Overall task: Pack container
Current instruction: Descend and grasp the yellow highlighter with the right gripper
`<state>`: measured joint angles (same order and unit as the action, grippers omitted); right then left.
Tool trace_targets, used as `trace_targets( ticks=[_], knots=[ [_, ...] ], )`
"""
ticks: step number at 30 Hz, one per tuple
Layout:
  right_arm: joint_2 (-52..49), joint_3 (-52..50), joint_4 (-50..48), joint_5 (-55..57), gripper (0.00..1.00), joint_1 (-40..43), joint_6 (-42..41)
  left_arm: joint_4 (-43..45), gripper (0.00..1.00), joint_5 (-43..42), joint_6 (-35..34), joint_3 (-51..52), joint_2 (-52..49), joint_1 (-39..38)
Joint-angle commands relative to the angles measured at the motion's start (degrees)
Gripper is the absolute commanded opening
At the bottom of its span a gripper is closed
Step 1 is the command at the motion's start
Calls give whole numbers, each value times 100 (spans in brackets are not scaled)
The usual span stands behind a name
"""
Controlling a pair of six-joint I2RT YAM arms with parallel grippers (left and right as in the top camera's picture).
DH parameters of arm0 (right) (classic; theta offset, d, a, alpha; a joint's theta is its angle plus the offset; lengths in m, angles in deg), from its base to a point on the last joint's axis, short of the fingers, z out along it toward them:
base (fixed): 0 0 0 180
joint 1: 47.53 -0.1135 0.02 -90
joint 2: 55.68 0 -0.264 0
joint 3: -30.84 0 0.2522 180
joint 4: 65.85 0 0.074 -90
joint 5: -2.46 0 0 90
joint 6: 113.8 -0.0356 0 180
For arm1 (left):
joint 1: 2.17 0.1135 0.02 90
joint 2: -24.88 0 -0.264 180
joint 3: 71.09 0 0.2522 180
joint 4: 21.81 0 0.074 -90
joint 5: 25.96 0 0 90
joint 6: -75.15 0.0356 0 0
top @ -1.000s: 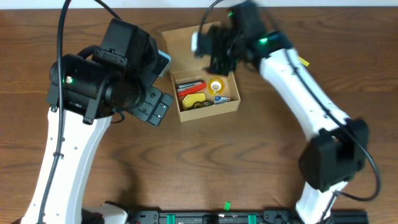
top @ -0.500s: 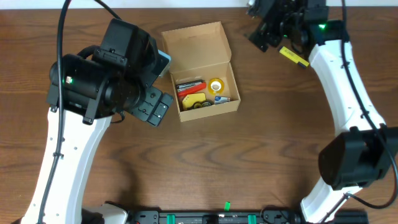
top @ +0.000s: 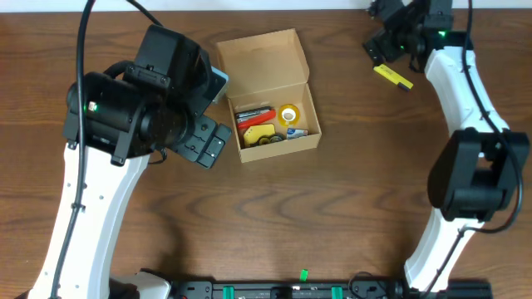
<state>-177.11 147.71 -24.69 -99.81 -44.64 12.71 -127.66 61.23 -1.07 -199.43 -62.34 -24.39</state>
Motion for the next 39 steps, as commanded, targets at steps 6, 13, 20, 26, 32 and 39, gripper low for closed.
trace_targets(
  ticks=[6, 13, 20, 26, 32, 39],
  knots=[
    [-669, 24, -66, 479, 99, 223, -317, -142, 95, 24, 39, -92, 57, 7],
    [-999, 24, 96, 435, 99, 358, -669, -142, 95, 24, 39, -92, 57, 7],
    [-1088, 24, 293, 437, 88, 455, -669, -142, 95, 26, 39, -92, 57, 7],
    [-1176, 22, 457, 437, 84, 518, -669, -142, 95, 26, 39, -92, 57, 7],
    [-1318, 22, 542, 442, 75, 520, -669, -142, 95, 26, 39, -92, 57, 7],
    [-1370, 20, 525, 435, 65, 590, -669, -142, 95, 26, 39, -92, 57, 7]
  ],
)
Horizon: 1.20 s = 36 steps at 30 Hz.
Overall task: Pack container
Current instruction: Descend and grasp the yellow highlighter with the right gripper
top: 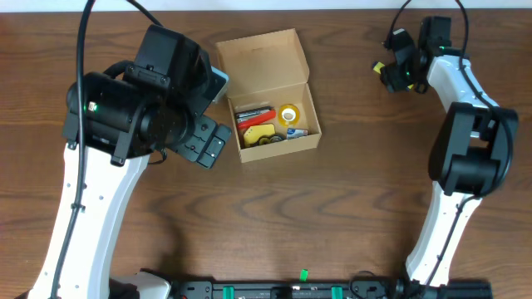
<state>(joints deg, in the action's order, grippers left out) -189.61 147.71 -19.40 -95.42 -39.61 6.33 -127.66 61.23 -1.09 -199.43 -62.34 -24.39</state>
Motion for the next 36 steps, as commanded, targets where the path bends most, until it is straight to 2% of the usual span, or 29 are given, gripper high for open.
trace_targets(
  ticks=[1, 5, 14, 17, 20, 29, 36],
  knots=[
    [-129, 17, -4, -7, 63, 107, -31, -142, 95, 26, 42, -92, 57, 7],
    [-146, 17, 9, -9, 56, 133, -31, -142, 95, 26, 42, -92, 57, 7],
    [-223, 15, 39, -352, 51, 153, -31, -142, 95, 24, 42, -92, 57, 7],
    [-289, 13, 74, -354, 46, 153, -31, -142, 95, 26, 42, -92, 57, 7],
    [-308, 11, 103, -354, 38, 153, -33, -142, 95, 24, 42, -92, 57, 7],
    [-306, 13, 98, -356, 1, 142, -330, -142, 95, 24, 42, -92, 57, 7],
    [-44, 245, 326, -1034, 1, 35, -507, -142, 95, 26, 42, -92, 57, 7]
  ],
)
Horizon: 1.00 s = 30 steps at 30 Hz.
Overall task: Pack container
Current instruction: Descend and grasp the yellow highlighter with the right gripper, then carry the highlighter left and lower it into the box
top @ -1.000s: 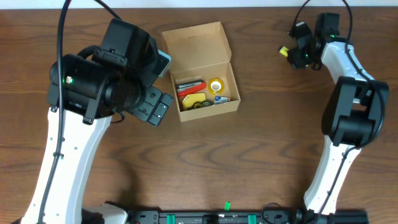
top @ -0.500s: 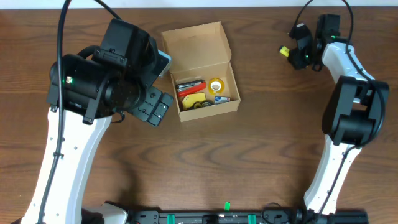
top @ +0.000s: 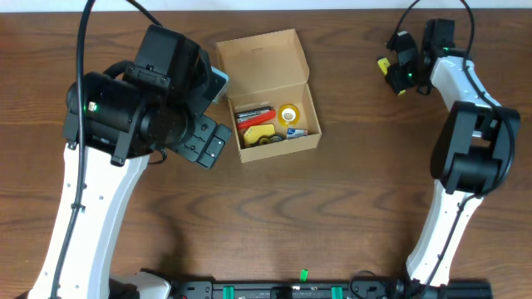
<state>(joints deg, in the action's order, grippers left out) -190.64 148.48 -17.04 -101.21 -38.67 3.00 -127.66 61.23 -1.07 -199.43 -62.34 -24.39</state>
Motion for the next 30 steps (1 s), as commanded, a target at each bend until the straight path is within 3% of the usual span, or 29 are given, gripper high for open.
trace_targets(
  ticks=[1, 14, 27, 30],
  knots=[
    [144, 245, 157, -557, 1, -81, -173, -142, 95, 24, 39, -92, 57, 7],
    [1508, 691, 245, -1058, 1, -909, 317, -142, 95, 24, 39, -92, 57, 7],
    [1797, 691, 1362, -1189, 1, -2669, 1609, -142, 95, 26, 39, -92, 57, 7],
    [1794, 688, 1705, -1187, 1, -2973, 2253, -142, 95, 26, 39, -92, 57, 7]
  ],
)
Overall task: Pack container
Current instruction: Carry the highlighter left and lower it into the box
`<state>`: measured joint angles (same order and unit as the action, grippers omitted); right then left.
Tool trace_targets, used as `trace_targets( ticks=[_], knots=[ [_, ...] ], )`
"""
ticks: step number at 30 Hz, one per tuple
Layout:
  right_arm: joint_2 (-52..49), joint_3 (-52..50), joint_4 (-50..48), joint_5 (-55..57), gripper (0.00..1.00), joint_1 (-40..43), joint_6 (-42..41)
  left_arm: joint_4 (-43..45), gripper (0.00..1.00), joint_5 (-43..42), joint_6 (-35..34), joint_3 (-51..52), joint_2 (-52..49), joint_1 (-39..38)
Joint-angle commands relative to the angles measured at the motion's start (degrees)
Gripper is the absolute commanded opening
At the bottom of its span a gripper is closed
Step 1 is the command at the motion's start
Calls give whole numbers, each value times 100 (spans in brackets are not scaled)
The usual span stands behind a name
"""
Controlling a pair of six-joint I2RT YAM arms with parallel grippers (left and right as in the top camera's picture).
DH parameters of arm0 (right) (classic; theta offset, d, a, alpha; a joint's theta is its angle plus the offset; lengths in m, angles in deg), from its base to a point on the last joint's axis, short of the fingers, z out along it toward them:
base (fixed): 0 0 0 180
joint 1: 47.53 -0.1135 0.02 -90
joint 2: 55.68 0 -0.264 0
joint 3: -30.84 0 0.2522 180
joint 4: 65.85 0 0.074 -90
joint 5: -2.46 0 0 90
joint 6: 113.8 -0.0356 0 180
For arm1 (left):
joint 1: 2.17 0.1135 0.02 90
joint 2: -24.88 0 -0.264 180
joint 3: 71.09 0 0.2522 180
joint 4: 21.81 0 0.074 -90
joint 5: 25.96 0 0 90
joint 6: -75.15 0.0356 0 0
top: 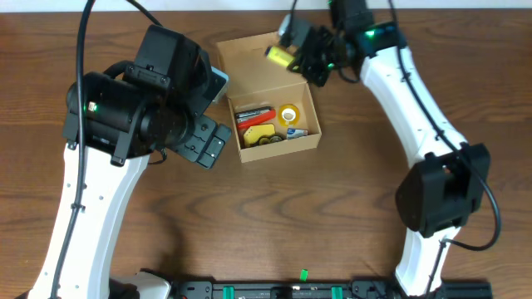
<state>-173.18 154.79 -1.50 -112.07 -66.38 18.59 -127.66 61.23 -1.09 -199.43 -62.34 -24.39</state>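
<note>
An open cardboard box (309, 98) sits at the table's middle back, its lid (249, 62) folded away behind it. Inside lie a red tool (253, 115), a yellow tape roll (288, 113) and other small items. My right gripper (293, 51) hangs over the lid's right part, shut on a yellow marker (278, 55) that sticks out to the left. My left gripper (216, 85) is at the box's left edge; its fingers are mostly hidden under the arm.
The bulky left arm (141, 104) covers the table left of the box. The right arm (411, 91) stretches from the right side across to the box. The table's far edge runs just behind the lid.
My right gripper, holding the yellow marker, was at the far right back of the table and is now over the box's lid. The left arm has not moved.
The yellow marker lay on the table at the far right with my right gripper beside it. Then the gripper was down on it, then shut on it at that spot. Now it holds the marker over the box lid. The left arm stayed still throughout.
</note>
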Motion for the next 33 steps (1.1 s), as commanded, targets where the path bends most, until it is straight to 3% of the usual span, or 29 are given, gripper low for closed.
trace_targets(
  ticks=[1, 21, 33],
  knots=[
    [48, 57, 232, -103, 1, -258, 866, -142, 95, 24, 42, -92, 57, 7],
    [-647, -44, 514, -98, 1, -708, 2273, -142, 95, 26, 42, -92, 57, 7],
    [-1082, -44, 428, -101, 1, -710, 2308, -142, 95, 26, 42, -92, 57, 7]
  ],
)
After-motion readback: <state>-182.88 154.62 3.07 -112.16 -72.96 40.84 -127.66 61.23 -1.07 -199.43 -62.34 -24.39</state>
